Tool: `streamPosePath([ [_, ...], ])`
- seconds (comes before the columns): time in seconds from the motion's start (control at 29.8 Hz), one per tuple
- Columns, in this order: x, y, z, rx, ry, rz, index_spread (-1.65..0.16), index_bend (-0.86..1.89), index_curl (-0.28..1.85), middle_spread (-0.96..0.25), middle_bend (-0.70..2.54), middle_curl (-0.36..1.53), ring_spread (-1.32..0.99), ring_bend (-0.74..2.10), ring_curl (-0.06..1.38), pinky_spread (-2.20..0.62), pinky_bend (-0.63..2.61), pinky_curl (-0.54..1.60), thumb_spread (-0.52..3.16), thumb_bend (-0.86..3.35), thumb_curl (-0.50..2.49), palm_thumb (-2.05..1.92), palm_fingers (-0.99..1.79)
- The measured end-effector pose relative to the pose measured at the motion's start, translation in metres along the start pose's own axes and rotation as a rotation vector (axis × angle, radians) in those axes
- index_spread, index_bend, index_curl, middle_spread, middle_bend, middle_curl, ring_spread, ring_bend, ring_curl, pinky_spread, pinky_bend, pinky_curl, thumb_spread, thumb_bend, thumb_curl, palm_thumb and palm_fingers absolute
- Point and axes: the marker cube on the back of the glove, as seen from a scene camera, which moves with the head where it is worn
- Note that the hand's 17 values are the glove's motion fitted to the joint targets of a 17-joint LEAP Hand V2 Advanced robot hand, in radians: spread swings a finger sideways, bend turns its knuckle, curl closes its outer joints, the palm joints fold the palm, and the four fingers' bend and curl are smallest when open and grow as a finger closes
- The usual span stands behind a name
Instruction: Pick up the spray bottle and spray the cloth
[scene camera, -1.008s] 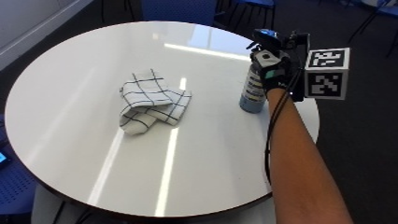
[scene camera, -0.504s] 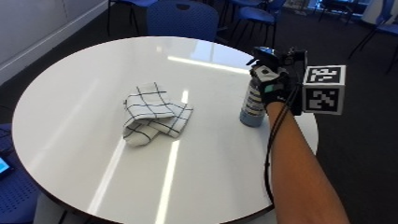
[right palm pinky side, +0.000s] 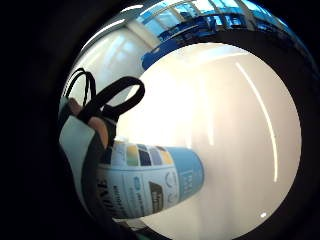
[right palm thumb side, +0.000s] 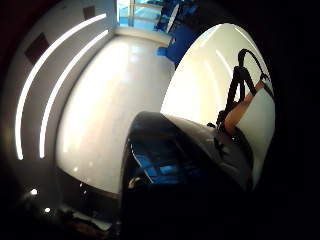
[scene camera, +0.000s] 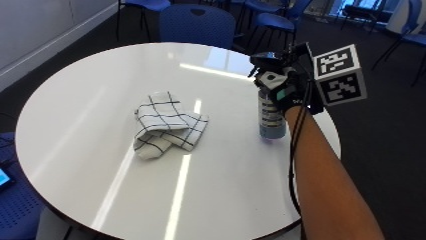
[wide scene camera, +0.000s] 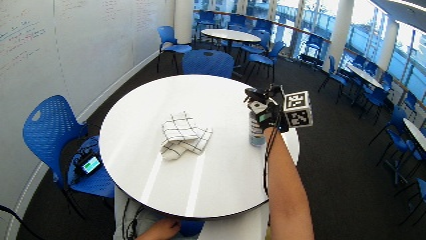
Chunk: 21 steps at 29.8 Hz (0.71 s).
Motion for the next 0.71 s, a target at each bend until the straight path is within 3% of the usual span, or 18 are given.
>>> streamPosePath([
  [0.2,-0.030,0.006,-0.002,-0.065,0.062,-0.014,-0.25,0.34,0.52,-0.17,0.41,0.49,-0.15,0.45,0.43,-0.14,0.32,0.38,0.42,-0.03,0.74,0.93,1.35],
  [0.47,-0.064,0.010,0.009,-0.312,0.263,-0.010,-0.25,0.36,0.52,-0.16,0.43,0.50,-0.14,0.46,0.44,-0.17,0.33,0.39,0.37,-0.03,0.75,0.93,1.35],
  [0.71,-0.091,0.001,0.011,-0.379,0.442,-0.006,-0.25,0.37,0.52,-0.16,0.45,0.50,-0.14,0.46,0.44,-0.18,0.34,0.39,0.34,-0.03,0.76,0.92,1.35],
])
